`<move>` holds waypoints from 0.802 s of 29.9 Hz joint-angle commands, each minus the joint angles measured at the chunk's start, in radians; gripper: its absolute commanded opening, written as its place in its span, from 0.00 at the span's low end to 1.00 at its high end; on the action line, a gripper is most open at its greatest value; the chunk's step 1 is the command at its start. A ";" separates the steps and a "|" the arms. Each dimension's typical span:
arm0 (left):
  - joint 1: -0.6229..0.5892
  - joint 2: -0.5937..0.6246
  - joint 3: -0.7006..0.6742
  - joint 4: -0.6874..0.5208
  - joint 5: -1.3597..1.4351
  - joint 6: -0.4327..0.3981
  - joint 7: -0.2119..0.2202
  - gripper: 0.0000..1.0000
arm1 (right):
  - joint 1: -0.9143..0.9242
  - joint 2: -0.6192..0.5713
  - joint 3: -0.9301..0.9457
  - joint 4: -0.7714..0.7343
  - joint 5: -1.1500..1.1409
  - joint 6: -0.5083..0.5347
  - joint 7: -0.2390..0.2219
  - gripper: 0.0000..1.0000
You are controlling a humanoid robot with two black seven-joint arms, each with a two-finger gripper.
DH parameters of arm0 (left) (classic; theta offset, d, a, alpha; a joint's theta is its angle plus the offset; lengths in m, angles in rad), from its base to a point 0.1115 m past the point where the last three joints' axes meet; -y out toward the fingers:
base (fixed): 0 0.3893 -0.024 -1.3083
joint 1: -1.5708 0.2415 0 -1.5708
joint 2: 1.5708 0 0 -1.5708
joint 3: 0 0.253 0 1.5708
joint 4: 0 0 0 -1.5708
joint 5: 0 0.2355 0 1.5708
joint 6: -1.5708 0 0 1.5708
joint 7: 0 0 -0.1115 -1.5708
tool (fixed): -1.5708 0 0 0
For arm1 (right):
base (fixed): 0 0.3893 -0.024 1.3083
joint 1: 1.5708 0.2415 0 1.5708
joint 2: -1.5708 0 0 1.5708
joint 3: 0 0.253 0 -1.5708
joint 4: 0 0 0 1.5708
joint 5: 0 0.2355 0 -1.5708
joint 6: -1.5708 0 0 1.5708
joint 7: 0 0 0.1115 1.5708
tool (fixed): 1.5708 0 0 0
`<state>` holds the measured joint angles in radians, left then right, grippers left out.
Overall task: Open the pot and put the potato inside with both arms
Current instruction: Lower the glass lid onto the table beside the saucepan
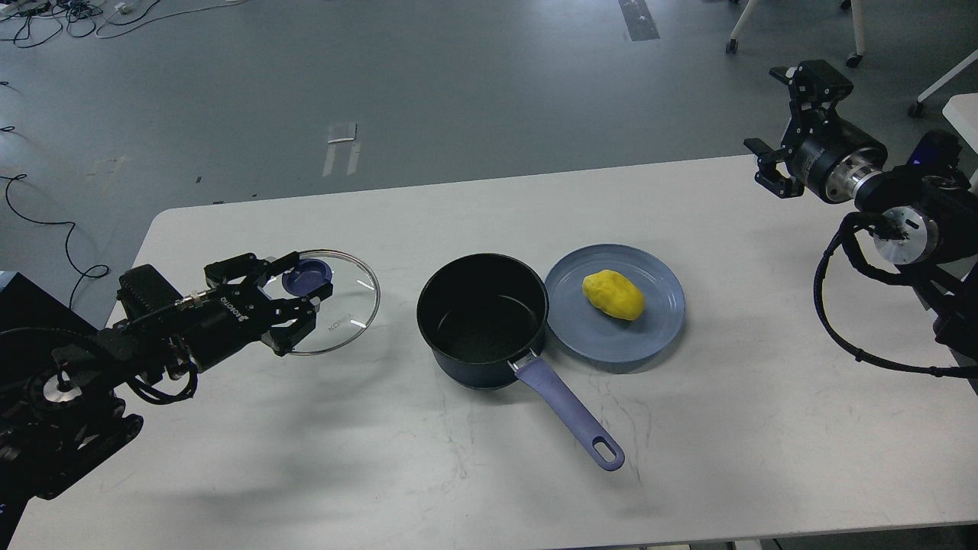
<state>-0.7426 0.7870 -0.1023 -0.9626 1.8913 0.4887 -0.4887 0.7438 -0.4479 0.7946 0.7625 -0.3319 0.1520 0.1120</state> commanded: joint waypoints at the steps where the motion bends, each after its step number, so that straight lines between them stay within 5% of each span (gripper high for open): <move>1: 0.011 -0.005 0.001 0.025 0.000 0.000 0.000 0.53 | -0.001 0.000 0.002 0.000 0.001 -0.002 0.000 1.00; 24: 0.080 -0.115 0.001 0.130 -0.075 0.000 0.000 0.54 | -0.003 -0.005 0.003 0.000 0.001 -0.003 0.000 1.00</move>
<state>-0.6648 0.6831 -0.1011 -0.8434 1.8188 0.4887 -0.4887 0.7420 -0.4513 0.7974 0.7635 -0.3312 0.1488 0.1120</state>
